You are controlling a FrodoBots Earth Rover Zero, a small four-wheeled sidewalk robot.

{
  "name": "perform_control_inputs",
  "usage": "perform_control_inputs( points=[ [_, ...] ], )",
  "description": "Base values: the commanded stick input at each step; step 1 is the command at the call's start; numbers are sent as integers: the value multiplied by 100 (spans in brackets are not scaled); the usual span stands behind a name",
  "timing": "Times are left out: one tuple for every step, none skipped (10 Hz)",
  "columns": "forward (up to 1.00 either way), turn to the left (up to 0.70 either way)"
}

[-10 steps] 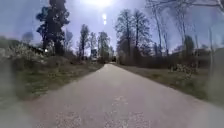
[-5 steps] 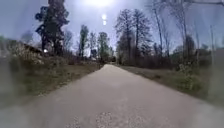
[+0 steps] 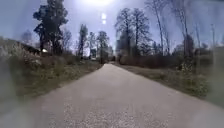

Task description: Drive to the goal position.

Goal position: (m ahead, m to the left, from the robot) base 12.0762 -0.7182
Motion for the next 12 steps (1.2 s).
perform_control_inputs(
  points=[
    [70, 0],
    [70, 0],
    [70, 0],
    [70, 0],
    [70, 0],
    [70, 0],
    [70, 0],
    [70, 0],
    [70, 0],
    [70, 0],
    [70, 0],
    [70, 0]
  ],
)
